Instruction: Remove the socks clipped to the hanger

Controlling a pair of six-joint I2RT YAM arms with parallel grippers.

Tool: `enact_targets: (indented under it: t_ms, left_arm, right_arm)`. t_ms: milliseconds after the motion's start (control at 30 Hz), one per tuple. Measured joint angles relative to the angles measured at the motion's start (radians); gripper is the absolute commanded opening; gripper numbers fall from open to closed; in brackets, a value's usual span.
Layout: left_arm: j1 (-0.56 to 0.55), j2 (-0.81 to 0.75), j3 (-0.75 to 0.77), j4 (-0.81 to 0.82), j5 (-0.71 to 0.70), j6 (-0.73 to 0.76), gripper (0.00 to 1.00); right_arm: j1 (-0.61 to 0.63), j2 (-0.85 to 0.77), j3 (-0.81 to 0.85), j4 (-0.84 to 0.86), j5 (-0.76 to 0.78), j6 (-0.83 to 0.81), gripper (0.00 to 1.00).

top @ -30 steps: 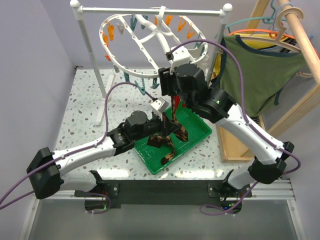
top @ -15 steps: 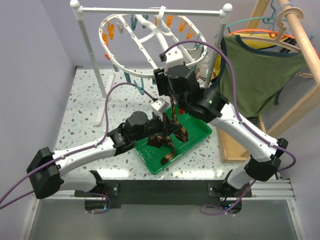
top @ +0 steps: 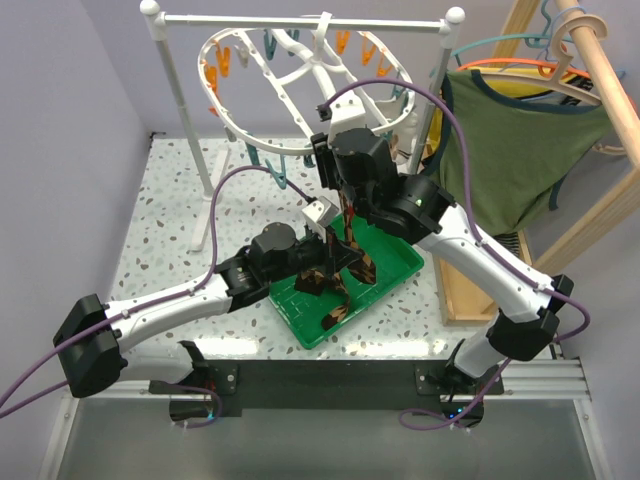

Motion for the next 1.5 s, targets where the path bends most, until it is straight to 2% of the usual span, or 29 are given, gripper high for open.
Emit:
enact_targets:
  t_ms: [67, 167, 400, 500, 533, 800, 1133, 1367, 1433, 1467, 1500]
  left_arm:
    - [0.0, 0.0, 0.0, 0.0, 0.0, 0.0, 0.0]
    - [0.0, 0.0, 0.0, 0.0, 0.0, 0.0, 0.0]
    - [0.0, 0.0, 0.0, 0.0, 0.0, 0.0, 0.0]
    - [0.0, -0.001, 0.0, -0.001, 0.0, 0.0, 0.0]
    - [0.0, -0.001, 0.0, -0.001, 0.0, 0.0, 0.0]
    - [-0.003, -0.001, 0.0, -0.016, 0.005, 0.0, 0.0]
    - [-0.003, -0.018, -0.043, -0.045, -0.008, 0.0, 0.0]
    - [-0.005, -0.023, -0.056, -0.121, -0.084, -0.01, 0.0]
    - [-0.006, -0.021, -0.056, -0.151, -0.118, -0.025, 0.06]
    - [-0.006, -0.021, -0.056, -0.161, -0.129, -0.028, 0.16]
    - [-0.006, -0.021, -0.06, -0.169, -0.141, -0.035, 0.23]
  right_arm:
    - [0.0, 0.002, 0.001, 0.0, 0.001, 0.0, 0.55]
    - [0.001, 0.002, 0.001, 0.0, 0.001, 0.0, 0.56]
    - [0.001, 0.003, 0.001, 0.002, -0.001, -0.001, 0.46]
    - [0.0, 0.008, 0.001, 0.003, 0.001, -0.003, 0.35]
    - [0.0, 0.011, 0.001, 0.003, 0.002, -0.005, 0.28]
    - [0.0, 0.019, 0.001, 0.031, 0.021, -0.01, 0.01]
    - [0.0, 0.019, 0.0, 0.035, 0.019, -0.008, 0.0]
    - [0.0, 0.017, -0.022, 0.056, 0.018, -0.006, 0.0]
    - [0.0, 0.017, -0.022, 0.056, 0.016, -0.006, 0.0]
    - [0.0, 0.017, -0.022, 0.056, 0.016, -0.005, 0.0]
    - [0.0, 0.016, -0.023, 0.057, 0.015, -0.003, 0.0]
